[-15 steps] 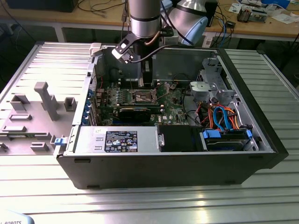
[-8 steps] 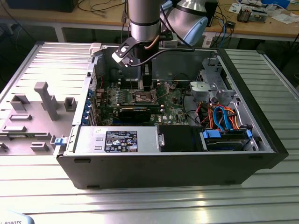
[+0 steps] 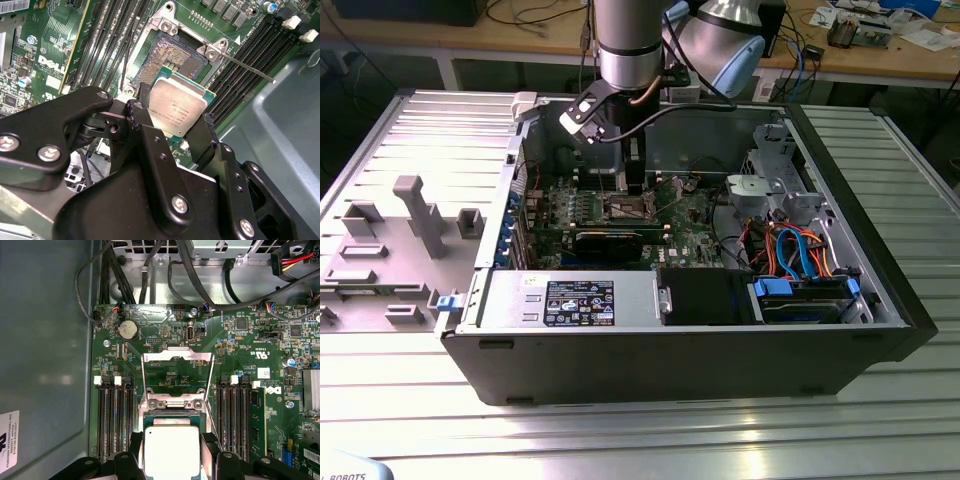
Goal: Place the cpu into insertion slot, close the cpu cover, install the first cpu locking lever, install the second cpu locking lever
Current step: 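Place the cpu into insertion slot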
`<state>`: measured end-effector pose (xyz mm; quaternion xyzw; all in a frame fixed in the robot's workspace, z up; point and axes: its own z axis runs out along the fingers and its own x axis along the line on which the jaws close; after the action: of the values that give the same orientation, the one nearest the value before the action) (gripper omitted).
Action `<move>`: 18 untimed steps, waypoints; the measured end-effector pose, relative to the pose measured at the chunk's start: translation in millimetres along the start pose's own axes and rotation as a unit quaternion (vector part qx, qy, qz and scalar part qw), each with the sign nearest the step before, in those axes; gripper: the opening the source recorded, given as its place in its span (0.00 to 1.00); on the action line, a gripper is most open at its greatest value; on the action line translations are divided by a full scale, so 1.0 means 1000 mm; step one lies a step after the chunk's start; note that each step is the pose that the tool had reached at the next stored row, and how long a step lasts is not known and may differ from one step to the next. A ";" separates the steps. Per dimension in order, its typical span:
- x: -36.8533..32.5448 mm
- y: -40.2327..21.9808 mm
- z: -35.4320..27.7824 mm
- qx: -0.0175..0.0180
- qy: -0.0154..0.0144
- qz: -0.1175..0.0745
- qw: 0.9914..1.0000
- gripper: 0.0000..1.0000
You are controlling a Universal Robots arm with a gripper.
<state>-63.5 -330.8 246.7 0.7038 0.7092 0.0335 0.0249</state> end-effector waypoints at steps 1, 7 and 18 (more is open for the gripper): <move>0.0000 0.0000 0.0000 0.000 0.000 0.000 1.000 0.54; -0.0001 -0.0011 0.0080 0.000 0.000 -0.002 1.000 0.54; -0.0004 -0.0055 0.0219 0.003 0.000 -0.003 1.000 0.54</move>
<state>-67.1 -330.9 224.4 0.7018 0.7113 0.0313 0.0228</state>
